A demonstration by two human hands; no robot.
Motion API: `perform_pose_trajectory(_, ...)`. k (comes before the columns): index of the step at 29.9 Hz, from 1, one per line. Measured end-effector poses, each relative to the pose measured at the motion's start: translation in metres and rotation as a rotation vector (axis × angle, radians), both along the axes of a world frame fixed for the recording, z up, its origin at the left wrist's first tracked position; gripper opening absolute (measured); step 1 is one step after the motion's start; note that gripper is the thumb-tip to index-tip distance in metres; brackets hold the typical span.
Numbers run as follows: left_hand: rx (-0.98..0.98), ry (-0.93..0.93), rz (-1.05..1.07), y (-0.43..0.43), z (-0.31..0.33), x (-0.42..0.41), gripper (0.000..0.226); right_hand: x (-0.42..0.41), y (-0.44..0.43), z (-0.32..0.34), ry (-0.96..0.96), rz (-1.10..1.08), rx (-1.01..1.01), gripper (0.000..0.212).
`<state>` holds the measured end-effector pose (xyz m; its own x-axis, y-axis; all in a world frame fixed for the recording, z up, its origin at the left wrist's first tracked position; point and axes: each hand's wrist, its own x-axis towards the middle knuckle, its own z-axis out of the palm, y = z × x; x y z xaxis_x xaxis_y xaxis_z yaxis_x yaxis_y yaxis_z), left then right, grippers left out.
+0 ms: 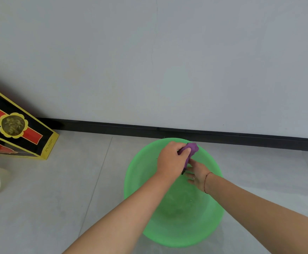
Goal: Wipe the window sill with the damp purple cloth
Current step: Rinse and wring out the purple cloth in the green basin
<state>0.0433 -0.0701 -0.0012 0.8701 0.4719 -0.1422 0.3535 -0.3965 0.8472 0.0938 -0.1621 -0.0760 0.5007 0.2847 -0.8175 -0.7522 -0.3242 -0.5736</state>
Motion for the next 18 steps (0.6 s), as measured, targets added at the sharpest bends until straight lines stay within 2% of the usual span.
perform_pose_trajectory(4, 0.022, -0.15, 0.136, -0.014, 0.006, 0.0, 0.012, 0.006, 0.003, -0.003, 0.039, -0.188, 0.099, 0.039)
perform_pose_trajectory(8, -0.01, -0.171, 0.348, -0.02, 0.004, -0.001, 0.015, 0.007, 0.0, -0.008, 0.121, -0.166, 0.203, 0.035)
perform_pose_trajectory(10, 0.008, -0.048, 0.484, -0.014, -0.004, -0.004, 0.019, 0.008, -0.006, -0.011, 0.123, -0.11, 0.19, 0.03)
perform_pose_trajectory(12, 0.012, 0.124, 0.57, -0.004, -0.018, -0.011, 0.02, 0.011, -0.009, -0.013, 0.028, -0.038, 0.09, 0.02)
perform_pose_trajectory(14, -0.04, 0.263, 0.592, 0.007, -0.036, -0.021, 0.019, 0.012, -0.008, -0.014, -0.132, 0.063, -0.057, 0.009)
perform_pose_trajectory(16, -0.068, 0.424, 0.57, 0.016, -0.054, -0.029, 0.015, 0.01, -0.006, -0.018, -0.329, 0.187, -0.238, 0.018)
perform_pose_trajectory(18, -0.083, 0.629, 0.551, 0.02, -0.067, -0.033, 0.028, 0.005, -0.002, -0.019, -0.522, 0.337, -0.429, 0.013)
